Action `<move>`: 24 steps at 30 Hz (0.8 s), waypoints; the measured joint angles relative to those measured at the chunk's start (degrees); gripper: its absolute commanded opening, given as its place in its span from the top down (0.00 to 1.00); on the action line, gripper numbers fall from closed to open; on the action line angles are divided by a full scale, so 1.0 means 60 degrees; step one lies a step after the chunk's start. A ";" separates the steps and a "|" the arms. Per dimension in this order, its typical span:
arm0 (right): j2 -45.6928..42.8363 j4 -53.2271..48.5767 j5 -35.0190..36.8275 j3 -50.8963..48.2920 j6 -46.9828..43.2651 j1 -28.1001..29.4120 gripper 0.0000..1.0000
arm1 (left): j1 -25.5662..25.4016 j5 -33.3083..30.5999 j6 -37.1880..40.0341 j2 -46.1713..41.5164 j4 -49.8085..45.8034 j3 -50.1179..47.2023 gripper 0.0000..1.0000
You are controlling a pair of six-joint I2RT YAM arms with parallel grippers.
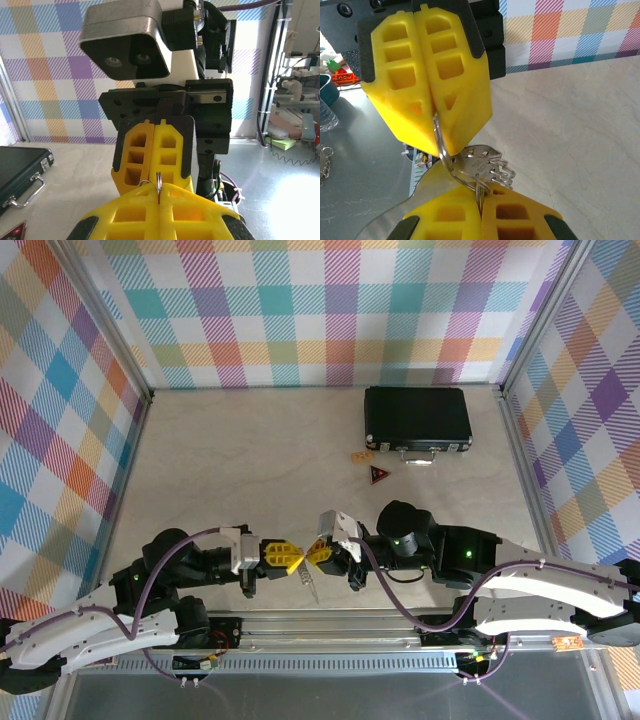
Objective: Put the keys on the keyring
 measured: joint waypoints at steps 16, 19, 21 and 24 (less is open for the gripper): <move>-0.0091 0.0040 -0.0284 0.0000 0.0000 0.0004 1.00 | 0.0000 -0.0510 0.0004 -0.0350 -0.0452 -0.0011 1.00; -0.0091 0.0036 -0.0280 0.0000 0.0000 0.0004 1.00 | 0.0000 -0.0499 0.0004 -0.0229 -0.0470 -0.0011 1.00; -0.0091 0.0029 -0.0280 0.0000 -0.0004 0.0004 1.00 | 0.0000 -0.0466 0.0004 -0.0117 -0.0484 -0.0011 1.00; -0.0087 -0.0084 -0.0280 0.0000 -0.0007 0.0004 1.00 | 0.0000 -0.0433 0.0004 -0.0033 -0.0492 -0.0007 1.00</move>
